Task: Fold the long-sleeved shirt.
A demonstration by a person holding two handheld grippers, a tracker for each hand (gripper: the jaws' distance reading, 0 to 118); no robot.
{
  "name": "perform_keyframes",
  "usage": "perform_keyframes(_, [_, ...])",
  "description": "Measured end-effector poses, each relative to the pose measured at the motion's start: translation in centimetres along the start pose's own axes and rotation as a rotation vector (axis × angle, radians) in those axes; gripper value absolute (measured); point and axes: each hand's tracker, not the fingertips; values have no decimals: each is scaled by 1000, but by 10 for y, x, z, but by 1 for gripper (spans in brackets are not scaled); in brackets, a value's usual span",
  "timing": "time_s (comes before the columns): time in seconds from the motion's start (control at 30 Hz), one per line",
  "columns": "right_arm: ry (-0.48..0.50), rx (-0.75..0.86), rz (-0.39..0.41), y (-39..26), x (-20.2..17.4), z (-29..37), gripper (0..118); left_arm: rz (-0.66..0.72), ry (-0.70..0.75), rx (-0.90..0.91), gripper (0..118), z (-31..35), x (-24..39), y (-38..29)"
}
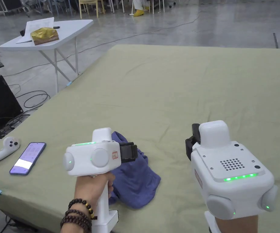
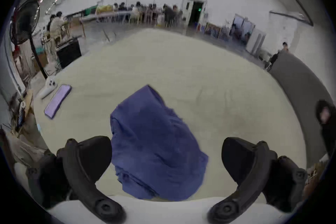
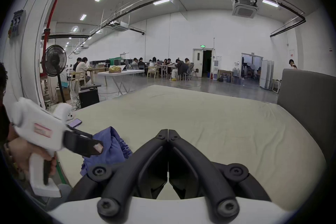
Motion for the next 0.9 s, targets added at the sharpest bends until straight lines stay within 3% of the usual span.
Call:
perform_keyframes(0.1, [-5, -25, -7, -6, 4, -4, 2, -21, 36, -93, 118, -39, -2, 4])
perform_keyframes(0.13, [-7, -33, -6, -8, 6, -6, 2, -21, 33, -117, 108, -49, -3, 4])
perform_keyframes(0.2, [-14, -51, 0, -11, 10, -8, 2, -11, 35, -131, 73, -68, -9, 3])
perform_keyframes(0.23, [-17, -58, -1, -13, 12, -10, 2, -4, 33, -140, 28, -74, -10, 1])
perform_keyframes(0.27, [-20, -67, 0, -14, 14, -12, 2, 12, 16, -144, 2, -78, -11, -1])
perform_keyframes(0.53, [-48, -75, 8, -15, 24, -20, 2, -63, 20, -42, 2, -49, -3, -1])
perform_keyframes(0.73, [-88, -56, -19, -13, 46, -6, 2, -118, -150, 143, 2, 26, 43, 36])
perform_keyframes(0.8, [-119, -53, -35, -13, 61, 6, 2, -105, -271, 162, 2, 42, 71, 52])
perform_keyframes(0.9, [-197, -47, -46, -16, 91, 31, 2, -201, -348, 200, 2, 50, 136, 69])
